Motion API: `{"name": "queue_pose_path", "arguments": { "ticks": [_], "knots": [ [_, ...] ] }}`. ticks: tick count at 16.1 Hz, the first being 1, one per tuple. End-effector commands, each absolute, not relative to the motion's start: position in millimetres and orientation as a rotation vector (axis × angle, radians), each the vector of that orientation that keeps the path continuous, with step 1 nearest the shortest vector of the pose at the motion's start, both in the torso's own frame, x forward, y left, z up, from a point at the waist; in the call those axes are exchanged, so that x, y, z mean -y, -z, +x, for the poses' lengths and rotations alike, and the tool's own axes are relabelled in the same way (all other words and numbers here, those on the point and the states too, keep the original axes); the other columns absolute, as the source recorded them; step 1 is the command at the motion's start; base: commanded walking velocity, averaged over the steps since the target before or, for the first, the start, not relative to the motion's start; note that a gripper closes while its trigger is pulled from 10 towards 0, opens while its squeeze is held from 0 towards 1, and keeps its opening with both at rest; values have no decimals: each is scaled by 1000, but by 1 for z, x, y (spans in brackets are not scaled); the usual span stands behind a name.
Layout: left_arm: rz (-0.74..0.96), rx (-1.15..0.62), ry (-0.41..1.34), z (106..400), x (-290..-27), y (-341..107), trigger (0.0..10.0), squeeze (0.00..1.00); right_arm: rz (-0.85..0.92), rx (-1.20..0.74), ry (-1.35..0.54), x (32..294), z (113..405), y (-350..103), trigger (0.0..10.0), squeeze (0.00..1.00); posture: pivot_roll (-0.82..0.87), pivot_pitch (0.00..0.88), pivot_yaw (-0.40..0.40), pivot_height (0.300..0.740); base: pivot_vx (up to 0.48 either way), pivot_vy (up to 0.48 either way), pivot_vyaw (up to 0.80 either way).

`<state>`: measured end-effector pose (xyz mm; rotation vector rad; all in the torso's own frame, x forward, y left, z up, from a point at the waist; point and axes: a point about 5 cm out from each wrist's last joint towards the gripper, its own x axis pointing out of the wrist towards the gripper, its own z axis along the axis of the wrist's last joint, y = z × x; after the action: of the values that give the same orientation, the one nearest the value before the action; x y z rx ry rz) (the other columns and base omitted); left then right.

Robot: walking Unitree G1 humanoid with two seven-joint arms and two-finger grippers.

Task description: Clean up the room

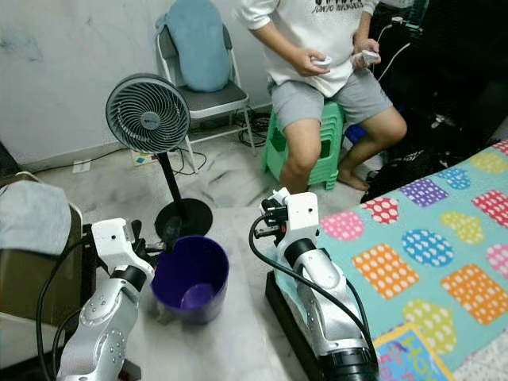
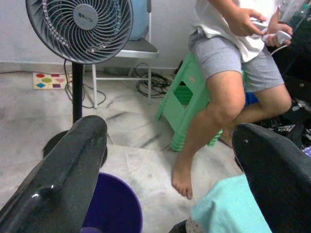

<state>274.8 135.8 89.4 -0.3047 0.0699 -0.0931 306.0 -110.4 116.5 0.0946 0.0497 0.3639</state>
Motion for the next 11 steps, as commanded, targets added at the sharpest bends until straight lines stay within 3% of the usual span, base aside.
{"name": "queue_pose_path", "arguments": {
  "ticks": [1,11],
  "knots": [
    [-311,-46,101,275,-134,-95,10000,0,96,-48,-369,109,306,-118,10000,0,-57,75,32,740,334,0,0],
    [-308,-55,83,277,-134,-93,10000,0,94,-48,-365,110,307,-117,10000,0,-59,70,31,740,304,0,0]
  ]
}}
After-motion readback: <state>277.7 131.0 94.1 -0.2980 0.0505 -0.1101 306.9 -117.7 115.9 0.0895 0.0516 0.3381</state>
